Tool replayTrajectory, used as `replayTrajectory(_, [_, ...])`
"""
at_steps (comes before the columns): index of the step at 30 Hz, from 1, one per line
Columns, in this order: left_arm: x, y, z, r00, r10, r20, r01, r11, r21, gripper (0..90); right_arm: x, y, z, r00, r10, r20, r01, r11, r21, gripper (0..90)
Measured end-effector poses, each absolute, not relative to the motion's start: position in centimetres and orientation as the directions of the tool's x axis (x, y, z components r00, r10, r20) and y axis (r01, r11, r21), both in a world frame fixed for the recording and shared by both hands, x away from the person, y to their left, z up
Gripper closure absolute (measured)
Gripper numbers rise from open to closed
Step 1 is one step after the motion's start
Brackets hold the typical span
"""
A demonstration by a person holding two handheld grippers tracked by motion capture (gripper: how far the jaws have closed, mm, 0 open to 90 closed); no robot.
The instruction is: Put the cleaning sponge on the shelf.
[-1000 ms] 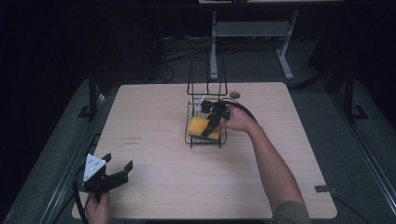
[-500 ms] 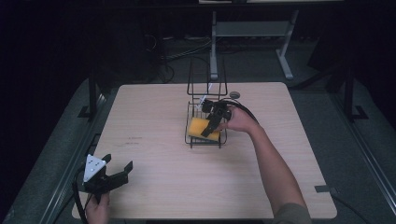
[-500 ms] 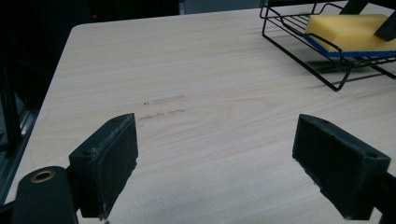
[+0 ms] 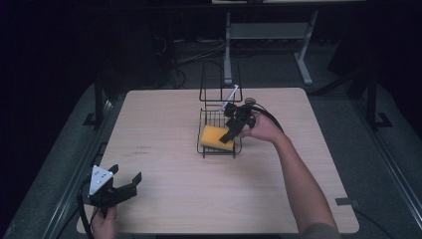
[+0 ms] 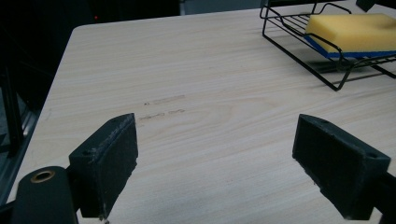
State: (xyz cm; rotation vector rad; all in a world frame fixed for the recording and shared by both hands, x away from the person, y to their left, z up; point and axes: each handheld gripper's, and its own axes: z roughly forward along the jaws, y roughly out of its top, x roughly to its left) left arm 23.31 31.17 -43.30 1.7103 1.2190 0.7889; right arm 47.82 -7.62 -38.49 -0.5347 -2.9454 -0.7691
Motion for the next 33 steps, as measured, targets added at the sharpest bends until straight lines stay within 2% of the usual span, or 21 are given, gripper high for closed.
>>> replayTrajectory(20, [23.3,31.1,-43.3,0.324,0.946,0.018,0.397,-0.153,0.905,13.4,46.4,-10.4,-38.4,-0.929,0.344,0.137,0.362,0.766,0.532,17.8])
replayTrajectory(33, [23.4,31.1,-43.3,0.319,0.948,0.022,0.399,-0.155,0.904,13.4,45.0,-13.0,-38.6,-0.914,0.380,0.145,0.396,0.752,0.527,17.8])
